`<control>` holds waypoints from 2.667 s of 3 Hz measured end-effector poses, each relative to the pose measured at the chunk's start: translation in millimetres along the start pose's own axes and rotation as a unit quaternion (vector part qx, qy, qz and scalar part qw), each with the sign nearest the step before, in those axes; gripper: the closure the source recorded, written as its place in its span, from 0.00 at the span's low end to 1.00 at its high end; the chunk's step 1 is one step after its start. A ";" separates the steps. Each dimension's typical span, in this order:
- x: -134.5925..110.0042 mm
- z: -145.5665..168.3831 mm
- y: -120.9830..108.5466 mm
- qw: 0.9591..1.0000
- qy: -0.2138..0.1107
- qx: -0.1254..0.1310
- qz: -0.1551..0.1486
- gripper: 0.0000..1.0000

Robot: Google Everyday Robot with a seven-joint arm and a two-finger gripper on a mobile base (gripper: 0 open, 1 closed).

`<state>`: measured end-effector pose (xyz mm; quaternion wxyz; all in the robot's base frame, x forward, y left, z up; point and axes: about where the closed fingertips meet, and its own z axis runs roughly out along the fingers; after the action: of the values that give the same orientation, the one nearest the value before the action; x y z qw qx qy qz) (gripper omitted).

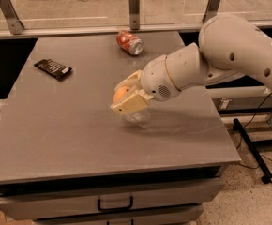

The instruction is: Move orange near coke can

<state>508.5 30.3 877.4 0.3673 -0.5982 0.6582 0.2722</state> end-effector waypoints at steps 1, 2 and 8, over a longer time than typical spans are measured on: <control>-0.5 -8.2 -18.6 1.000 0.004 0.026 -0.014 1.00; 4.8 -18.5 -64.5 0.998 0.013 0.053 -0.026 1.00; 52.9 -27.9 -274.6 0.978 -0.019 0.207 -0.015 0.59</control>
Offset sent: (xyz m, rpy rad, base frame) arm 0.1318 -0.0578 0.0346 -0.0487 -0.1926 -0.1225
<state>774.4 -60.5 873.1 0.4993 -0.5140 0.6842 0.1357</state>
